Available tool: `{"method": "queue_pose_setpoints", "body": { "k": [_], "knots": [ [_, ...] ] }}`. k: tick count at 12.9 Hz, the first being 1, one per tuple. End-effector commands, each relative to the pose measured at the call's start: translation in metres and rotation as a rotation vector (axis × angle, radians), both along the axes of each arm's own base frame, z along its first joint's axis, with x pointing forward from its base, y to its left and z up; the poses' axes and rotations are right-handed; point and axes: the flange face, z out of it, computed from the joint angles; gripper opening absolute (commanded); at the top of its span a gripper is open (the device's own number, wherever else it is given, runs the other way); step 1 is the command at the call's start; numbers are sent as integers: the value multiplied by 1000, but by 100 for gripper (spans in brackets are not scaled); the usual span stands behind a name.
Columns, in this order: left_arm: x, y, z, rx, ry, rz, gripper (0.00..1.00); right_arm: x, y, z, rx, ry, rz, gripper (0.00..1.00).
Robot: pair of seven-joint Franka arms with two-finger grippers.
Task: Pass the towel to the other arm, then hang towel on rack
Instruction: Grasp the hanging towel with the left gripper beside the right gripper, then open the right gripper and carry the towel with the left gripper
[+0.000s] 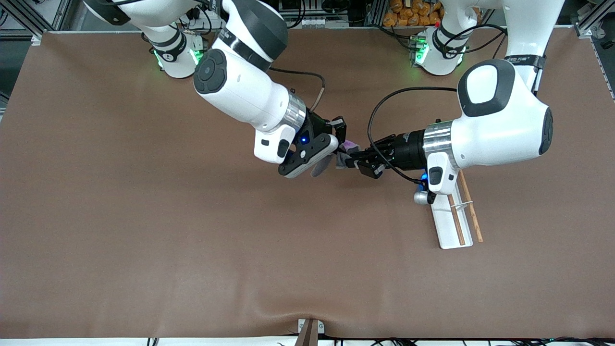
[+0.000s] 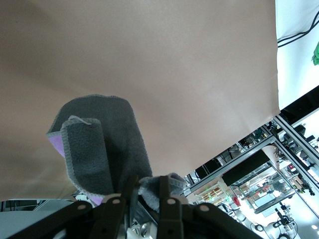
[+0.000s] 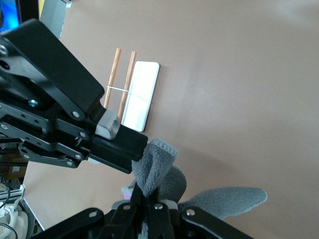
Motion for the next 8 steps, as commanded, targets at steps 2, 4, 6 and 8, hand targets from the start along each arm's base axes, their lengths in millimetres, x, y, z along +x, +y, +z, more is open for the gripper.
{"method": "queue_pose_setpoints", "body": {
  "k": [2, 4, 6, 8],
  "knots": [
    [-1, -3, 5, -16, 9, 18, 0, -5, -3, 12, 2, 1, -11, 0],
    [0, -1, 7, -12, 1, 17, 0, -6, -1, 12, 3, 1, -10, 0],
    [1, 8, 18, -10, -19, 19, 0, -6, -2, 13, 4, 0, -11, 0],
    [1, 25, 41, -11, -52, 40, 0, -7, -3, 20, 6, -10, -14, 0]
  ]
}}
